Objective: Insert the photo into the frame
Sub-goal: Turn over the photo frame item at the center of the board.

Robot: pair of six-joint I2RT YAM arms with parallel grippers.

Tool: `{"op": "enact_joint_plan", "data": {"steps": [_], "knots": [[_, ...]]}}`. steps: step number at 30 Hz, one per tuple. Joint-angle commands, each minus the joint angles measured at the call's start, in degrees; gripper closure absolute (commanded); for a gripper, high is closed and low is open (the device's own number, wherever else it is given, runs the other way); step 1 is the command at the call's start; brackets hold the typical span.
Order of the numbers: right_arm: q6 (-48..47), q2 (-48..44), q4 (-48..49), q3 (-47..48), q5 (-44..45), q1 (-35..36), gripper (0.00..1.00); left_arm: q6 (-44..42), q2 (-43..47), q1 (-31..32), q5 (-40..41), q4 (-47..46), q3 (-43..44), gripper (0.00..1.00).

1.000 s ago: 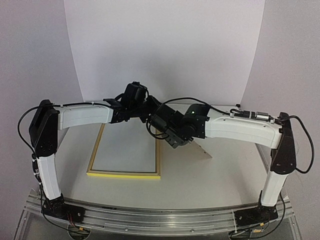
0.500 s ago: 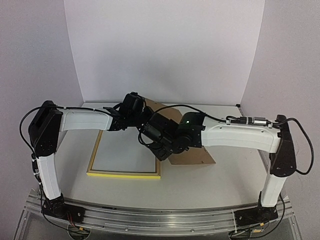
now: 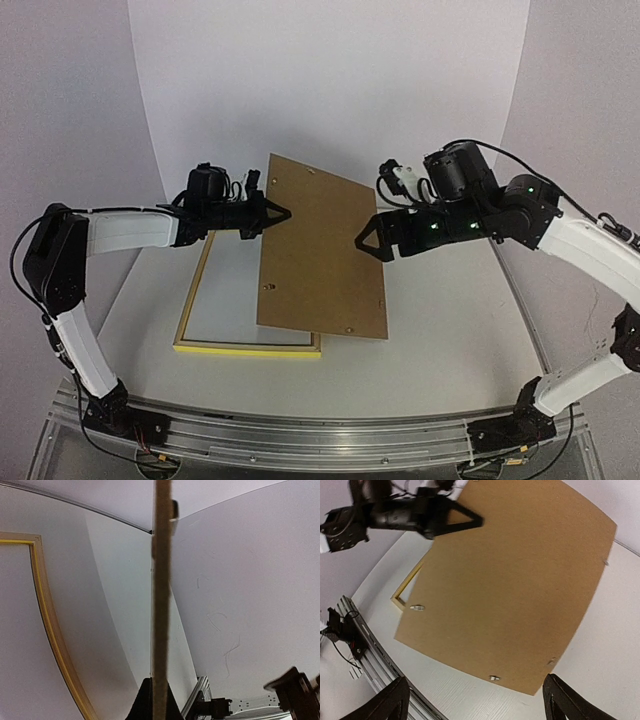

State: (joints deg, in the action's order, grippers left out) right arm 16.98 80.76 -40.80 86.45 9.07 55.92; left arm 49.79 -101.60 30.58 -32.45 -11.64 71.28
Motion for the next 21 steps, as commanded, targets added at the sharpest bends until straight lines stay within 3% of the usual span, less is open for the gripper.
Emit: {"op": "enact_joint_plan", "data": {"steps": [1, 5, 8, 15, 21], "knots": [[3.5, -4.3, 3.7, -7.5, -16.3, -14.3, 0.11, -0.4, 9.8, -5.4, -15.5, -11.1, -4.3, 1.00], [6.3, -3.9, 10.6, -14.4, -33.5, -26.4, 0.12, 7.6, 13.7, -8.8, -22.9, -20.5, -10.2, 1.00], [7.4, -0.4, 16.0, -16.5, -42.9, -30.0, 0.15, 12.3, 15.7, -9.7, -26.3, -25.4, -13.6, 1.00], [8.7, 2.2, 25.0, -18.7, -47.9, -30.1, 0.16, 17.3, 19.3, -10.5, -29.4, -29.5, -19.2, 1.00], [16.1, 3.1, 37.2, -23.9, -54.5, -30.1, 0.21, 25.4, 21.3, -10.6, -27.4, -39.7, -24.9, 1.00]]}}
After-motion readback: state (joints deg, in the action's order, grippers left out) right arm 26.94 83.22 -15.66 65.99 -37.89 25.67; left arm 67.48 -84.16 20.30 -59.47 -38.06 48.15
